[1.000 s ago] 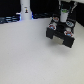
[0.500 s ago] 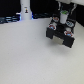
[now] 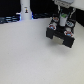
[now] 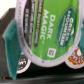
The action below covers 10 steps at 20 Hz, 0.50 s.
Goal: Open the kcup holder, insert the kcup into the holder, and close the kcup holder
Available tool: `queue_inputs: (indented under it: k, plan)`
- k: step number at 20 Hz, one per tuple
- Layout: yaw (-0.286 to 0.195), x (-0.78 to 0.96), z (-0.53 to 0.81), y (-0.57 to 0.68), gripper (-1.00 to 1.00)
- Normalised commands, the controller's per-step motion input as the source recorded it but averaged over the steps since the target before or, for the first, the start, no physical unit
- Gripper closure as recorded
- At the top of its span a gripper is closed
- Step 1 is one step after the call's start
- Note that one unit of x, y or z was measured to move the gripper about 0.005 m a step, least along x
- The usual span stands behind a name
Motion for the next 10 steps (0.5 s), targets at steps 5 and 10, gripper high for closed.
queue_inputs:
  k: [5,10]
  plan:
    - [0.015,-0.04,-0.26,-0.05,1.0]
    - [0.014,-0.09,-0.14,-0.02,1.0]
